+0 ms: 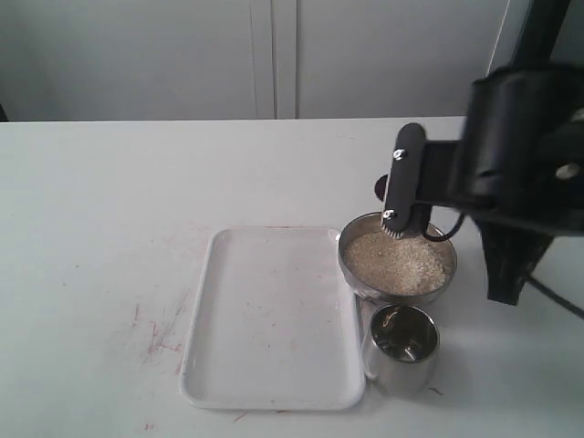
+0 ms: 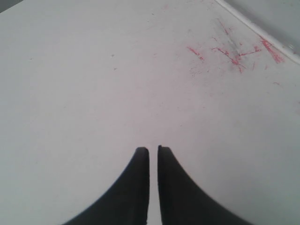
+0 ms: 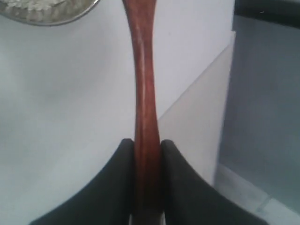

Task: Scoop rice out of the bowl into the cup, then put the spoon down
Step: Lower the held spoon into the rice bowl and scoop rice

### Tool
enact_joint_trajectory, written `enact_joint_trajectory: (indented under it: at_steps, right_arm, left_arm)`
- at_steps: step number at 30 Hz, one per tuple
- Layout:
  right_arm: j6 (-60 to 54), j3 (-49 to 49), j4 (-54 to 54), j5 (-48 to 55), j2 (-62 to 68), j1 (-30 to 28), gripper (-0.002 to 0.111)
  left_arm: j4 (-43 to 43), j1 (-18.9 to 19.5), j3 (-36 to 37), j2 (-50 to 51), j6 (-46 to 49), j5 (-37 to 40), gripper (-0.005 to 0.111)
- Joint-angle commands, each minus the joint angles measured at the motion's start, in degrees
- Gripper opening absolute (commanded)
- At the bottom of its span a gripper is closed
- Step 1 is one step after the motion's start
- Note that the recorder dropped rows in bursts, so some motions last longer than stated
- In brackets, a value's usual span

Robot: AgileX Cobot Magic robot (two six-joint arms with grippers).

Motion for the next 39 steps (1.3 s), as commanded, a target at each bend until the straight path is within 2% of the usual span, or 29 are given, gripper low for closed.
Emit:
enact_joint_trajectory:
  at_steps: [1,7,13,16,39]
  right_arm:
    - [3.3,-0.4,-12.23,0.39,6.72,0.08,0.0]
    - [6.15,-0.4,-11.87,0.39,10.27,-0.18,0.0]
    - [7.79,2.27,-10.6,0.39,12.16,-5.33,0.0]
    - [9.26,2.79,-9.94,0.39,12.16,-6.15,0.0]
    - [15.34,2.79,-12.59,-5.92,20.13,-6.28,0.0]
  left_arm:
    - [-0.32,-0.4,0.52,0.0,-0.27,2.85,0.014]
    - [-0.32,-0.4,0.52,0.0,-0.27,2.85,0.014]
    - [-0.32,-0.4,0.52,0.0,-0.27,2.85,0.014]
    - [-0.32,-0.4,0.52,0.0,-0.27,2.85,0.014]
    - [-0.32,-0.4,0.52,0.0,-0.27,2.85,0.014]
